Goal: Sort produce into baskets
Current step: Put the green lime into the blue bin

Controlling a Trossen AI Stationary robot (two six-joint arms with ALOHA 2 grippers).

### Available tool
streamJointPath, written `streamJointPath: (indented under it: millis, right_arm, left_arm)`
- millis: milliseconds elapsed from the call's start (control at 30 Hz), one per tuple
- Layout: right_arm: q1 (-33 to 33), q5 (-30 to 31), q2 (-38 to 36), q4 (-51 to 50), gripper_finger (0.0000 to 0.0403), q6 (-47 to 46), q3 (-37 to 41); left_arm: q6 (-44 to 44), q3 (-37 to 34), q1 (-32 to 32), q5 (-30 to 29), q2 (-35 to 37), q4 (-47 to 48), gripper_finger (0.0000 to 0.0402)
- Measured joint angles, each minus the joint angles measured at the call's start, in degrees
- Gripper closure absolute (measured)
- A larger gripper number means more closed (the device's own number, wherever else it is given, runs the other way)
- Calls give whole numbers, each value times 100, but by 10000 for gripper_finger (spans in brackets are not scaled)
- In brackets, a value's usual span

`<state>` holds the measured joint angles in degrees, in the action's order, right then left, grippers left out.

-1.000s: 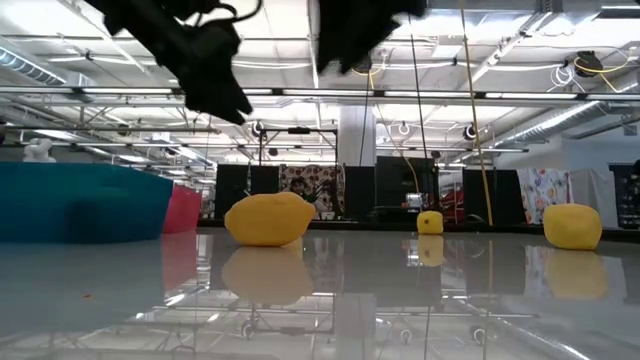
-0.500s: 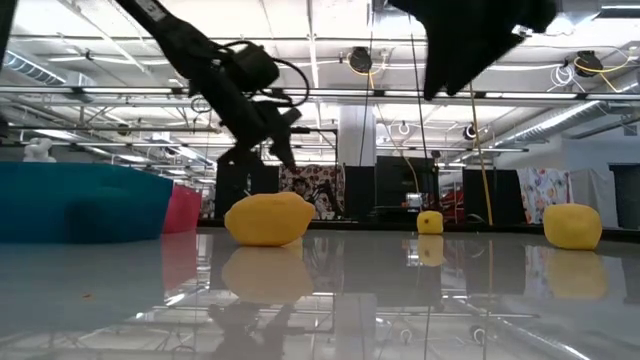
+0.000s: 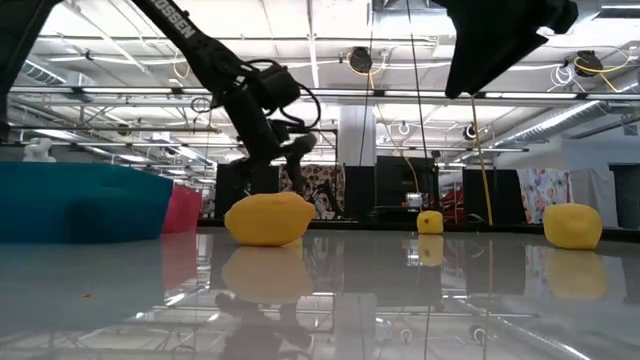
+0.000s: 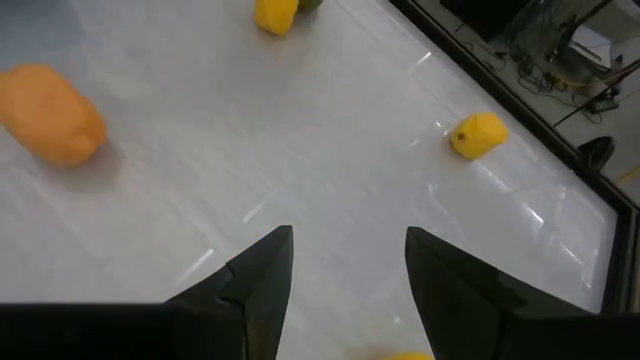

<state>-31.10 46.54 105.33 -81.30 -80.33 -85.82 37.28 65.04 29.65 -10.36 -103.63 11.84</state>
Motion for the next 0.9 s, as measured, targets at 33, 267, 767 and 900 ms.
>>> streamJointPath:
  millis: [33, 267, 767, 900]
  right_arm:
    - [-7, 5, -2, -2, 216, 4, 0]
    - [18, 0, 0, 43, 216, 194, 0]
    - [177, -6, -56, 449, 216, 346, 0]
    - [180, -12, -56, 508, 216, 347, 0]
  left_arm:
    - [43, 0, -24, -1, -77, -24, 136]
    - [251, -2, -140, -57, -513, -194, 136]
    - [-362, -2, -216, 135, -753, -173, 138]
    - [-489, -2, -214, 181, -753, -160, 154]
